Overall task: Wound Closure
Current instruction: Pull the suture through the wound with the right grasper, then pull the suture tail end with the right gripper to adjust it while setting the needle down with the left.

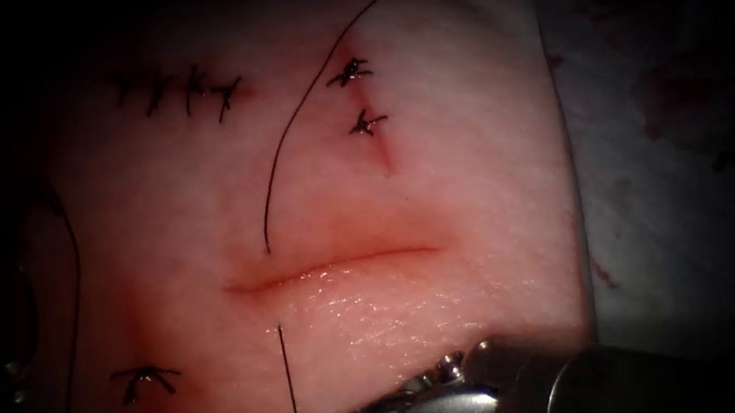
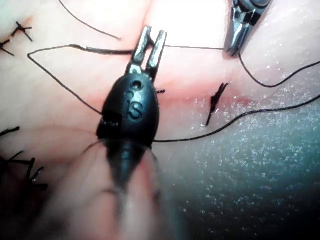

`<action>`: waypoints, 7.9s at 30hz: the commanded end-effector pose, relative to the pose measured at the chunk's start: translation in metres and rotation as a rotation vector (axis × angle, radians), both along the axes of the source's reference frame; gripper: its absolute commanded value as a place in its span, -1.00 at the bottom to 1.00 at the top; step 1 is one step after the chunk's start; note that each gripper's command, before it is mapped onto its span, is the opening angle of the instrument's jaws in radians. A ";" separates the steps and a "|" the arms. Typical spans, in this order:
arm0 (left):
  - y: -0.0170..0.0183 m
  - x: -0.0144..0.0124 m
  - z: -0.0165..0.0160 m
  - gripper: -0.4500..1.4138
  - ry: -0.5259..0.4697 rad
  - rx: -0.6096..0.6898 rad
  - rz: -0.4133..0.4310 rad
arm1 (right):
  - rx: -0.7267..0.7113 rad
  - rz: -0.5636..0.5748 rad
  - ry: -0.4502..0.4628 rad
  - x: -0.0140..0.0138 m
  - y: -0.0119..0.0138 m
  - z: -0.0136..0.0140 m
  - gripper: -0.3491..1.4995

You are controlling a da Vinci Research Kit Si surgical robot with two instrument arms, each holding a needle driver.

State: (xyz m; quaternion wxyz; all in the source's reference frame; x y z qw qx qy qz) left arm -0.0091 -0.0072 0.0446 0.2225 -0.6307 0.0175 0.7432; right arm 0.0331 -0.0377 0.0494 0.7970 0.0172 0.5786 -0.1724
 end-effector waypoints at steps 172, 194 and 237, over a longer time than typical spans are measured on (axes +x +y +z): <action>-0.0004 -0.0003 0.0009 -1.00 -0.005 0.011 -0.005 | 0.416 0.012 0.066 -0.0021 -0.0038 -0.0053 0.67; -0.0004 -0.0004 0.0010 -1.00 -0.006 0.016 -0.007 | 1.218 1.147 -0.119 -0.0021 0.0151 0.0036 0.62; -0.0009 -0.0002 0.0013 -1.00 -0.008 0.016 -0.007 | 1.412 1.359 -0.380 0.0054 0.0196 0.0191 0.42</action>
